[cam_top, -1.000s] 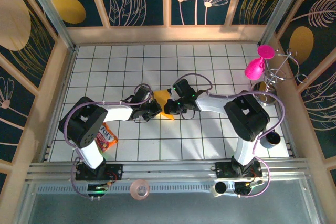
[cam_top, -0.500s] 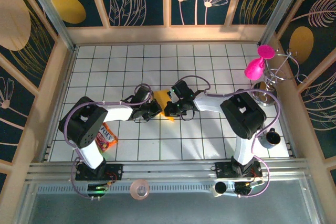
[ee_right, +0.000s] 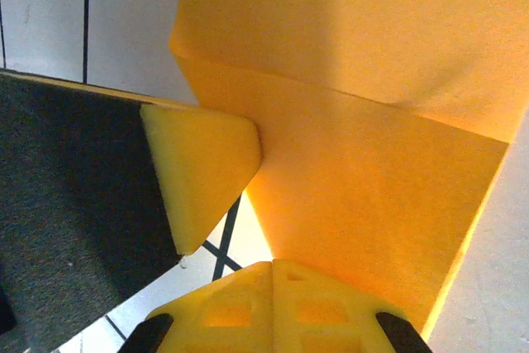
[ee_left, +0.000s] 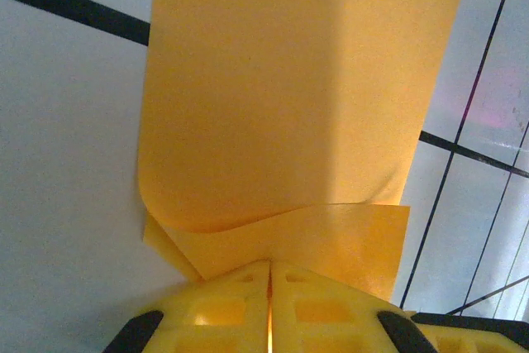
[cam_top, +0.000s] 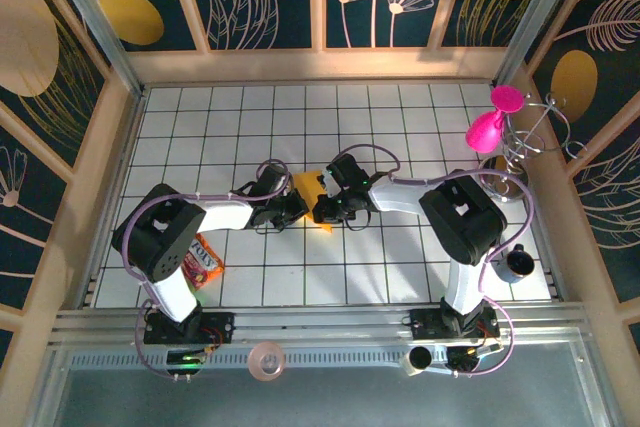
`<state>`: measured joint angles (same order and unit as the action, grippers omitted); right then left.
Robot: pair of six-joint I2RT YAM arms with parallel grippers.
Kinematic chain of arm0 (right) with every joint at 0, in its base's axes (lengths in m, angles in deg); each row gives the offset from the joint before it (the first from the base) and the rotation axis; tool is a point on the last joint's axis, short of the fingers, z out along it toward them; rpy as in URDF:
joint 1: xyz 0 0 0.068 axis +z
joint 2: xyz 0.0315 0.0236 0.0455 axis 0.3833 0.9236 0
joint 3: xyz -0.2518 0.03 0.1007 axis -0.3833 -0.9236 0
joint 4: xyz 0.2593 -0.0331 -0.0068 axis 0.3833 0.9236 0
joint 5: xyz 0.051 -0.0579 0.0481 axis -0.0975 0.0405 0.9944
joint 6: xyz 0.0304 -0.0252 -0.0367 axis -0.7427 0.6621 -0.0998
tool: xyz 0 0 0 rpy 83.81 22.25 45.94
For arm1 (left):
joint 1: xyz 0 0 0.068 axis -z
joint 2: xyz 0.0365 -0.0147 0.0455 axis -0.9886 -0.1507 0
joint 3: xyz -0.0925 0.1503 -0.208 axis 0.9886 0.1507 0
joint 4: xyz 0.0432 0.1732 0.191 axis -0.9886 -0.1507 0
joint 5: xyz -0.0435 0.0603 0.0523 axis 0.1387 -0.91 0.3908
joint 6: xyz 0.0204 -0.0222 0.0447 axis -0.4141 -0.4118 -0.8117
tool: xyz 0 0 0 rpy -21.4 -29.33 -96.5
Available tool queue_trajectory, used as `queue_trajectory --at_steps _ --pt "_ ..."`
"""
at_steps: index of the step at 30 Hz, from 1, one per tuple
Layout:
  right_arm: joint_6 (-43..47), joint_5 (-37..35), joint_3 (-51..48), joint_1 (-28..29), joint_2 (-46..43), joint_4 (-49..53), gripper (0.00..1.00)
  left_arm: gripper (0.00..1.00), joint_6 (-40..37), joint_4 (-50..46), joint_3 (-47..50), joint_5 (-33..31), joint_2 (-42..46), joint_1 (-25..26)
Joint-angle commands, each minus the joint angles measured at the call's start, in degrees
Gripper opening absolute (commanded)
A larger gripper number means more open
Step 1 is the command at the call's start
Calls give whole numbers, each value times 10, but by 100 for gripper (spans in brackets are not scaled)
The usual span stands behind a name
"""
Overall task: Fold a paper plane with a square sheet of paper (pick it up from the middle)
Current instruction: Third fold the triangle at the center of the table.
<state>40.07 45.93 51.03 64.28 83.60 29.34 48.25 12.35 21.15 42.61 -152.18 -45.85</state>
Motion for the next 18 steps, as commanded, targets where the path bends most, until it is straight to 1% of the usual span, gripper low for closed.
queue_trajectory --at_steps 1,5,10,18 --pt "15 18 6 7 -22 2 3 8 -8 -49 3 -25 -30 2" --pt "11 16 2 8 -13 1 3 8 -11 -52 1 -26 -32 3" --pt "9 -13 6 8 -2 16 2 8 -13 -55 1 -27 -34 2" --pt "9 -34 8 7 2 24 1 8 -20 -65 0 -31 -35 2"
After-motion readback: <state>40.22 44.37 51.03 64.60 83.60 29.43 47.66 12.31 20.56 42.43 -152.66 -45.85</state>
